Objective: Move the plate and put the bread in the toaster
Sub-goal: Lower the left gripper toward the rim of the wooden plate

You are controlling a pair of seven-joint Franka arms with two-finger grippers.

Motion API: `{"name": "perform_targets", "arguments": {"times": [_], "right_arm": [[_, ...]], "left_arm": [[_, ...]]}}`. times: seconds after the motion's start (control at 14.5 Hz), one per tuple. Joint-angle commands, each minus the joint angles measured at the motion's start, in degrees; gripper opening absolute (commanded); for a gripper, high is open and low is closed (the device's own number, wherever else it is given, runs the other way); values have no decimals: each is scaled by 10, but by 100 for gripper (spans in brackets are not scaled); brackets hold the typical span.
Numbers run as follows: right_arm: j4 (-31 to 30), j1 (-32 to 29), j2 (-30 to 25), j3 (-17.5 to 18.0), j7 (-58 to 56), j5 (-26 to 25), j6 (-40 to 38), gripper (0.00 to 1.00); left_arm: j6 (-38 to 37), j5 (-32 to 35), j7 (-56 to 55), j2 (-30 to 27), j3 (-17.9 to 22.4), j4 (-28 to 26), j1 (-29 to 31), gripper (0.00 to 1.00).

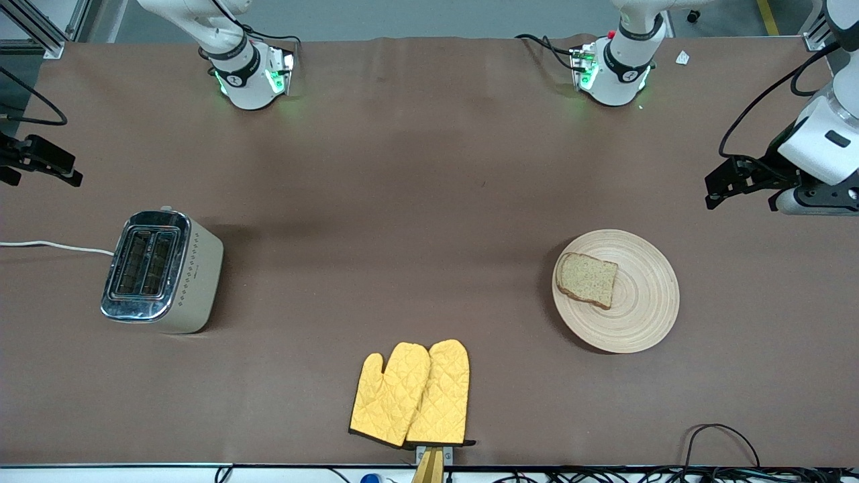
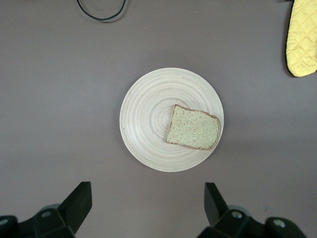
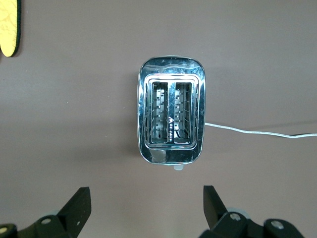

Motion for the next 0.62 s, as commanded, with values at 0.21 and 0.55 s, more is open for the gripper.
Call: {"name": "perform_targets", "arguments": {"times": [0.21, 0.55], "right_arm": [[5, 7, 1, -5, 8, 0, -7, 100], [5, 7, 1, -5, 7, 1, -8, 100]], "left_arm": [[-13, 11, -4, 5, -2, 16, 1, 100], [-14, -2, 34, 26, 8, 11, 28, 100]]}}
